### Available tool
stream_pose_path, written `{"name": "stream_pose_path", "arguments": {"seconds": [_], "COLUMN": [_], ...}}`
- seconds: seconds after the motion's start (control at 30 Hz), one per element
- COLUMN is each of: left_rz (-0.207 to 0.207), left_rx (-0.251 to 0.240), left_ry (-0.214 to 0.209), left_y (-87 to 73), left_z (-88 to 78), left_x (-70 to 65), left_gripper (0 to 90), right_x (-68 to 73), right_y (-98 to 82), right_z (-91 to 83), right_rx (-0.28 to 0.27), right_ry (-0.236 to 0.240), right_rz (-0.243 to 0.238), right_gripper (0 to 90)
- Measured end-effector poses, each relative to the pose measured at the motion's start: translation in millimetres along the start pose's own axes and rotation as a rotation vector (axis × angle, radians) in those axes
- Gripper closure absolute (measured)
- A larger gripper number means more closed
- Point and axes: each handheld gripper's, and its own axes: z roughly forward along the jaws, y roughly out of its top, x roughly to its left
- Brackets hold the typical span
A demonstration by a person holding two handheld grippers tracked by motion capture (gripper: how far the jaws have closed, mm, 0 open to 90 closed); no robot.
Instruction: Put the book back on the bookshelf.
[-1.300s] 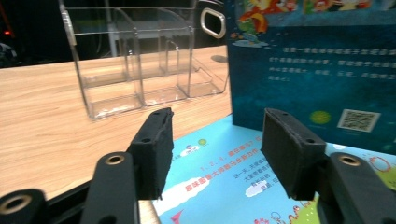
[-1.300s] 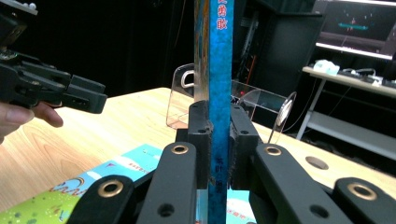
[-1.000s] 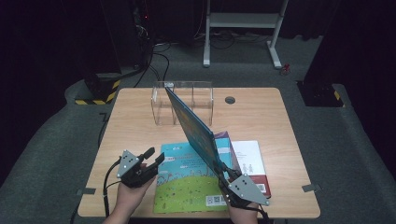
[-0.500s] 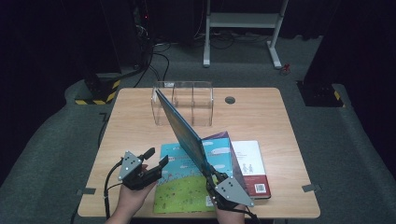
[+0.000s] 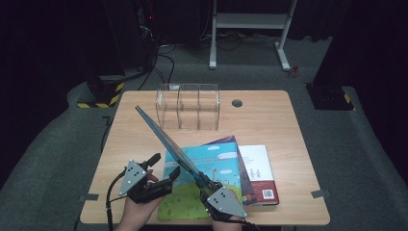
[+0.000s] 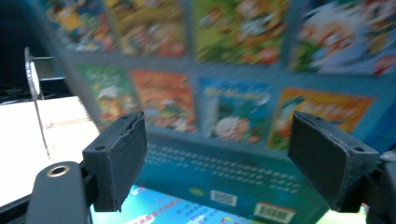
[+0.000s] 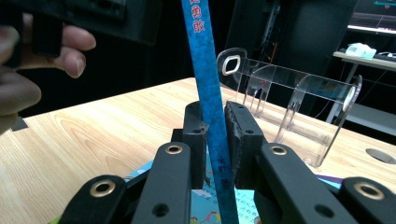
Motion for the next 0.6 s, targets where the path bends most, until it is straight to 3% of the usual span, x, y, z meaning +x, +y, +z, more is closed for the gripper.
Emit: {"name": "stream_pose_path", "arguments": {"seconds": [0.27, 0.6], "left_rz": [0.008, -0.005], "left_rx": [-0.013, -0.019], "left_ry": [-0.035, -0.071], "left_y": [2.3, 2.7], "left_z": [-1.9, -0.8], "left_x": [-11.7, -28.4], "left_gripper": [14.7, 13.5], "right_x": [6.3, 6.5], "right_y": [0.2, 0.3], "right_z": [4.6, 8.9], "right_rx": [0.003, 0.001], "right_ry": [-0.010, -0.011], "right_rz": [-0.003, 0.048], "right_gripper": [79.5, 79.1]}}
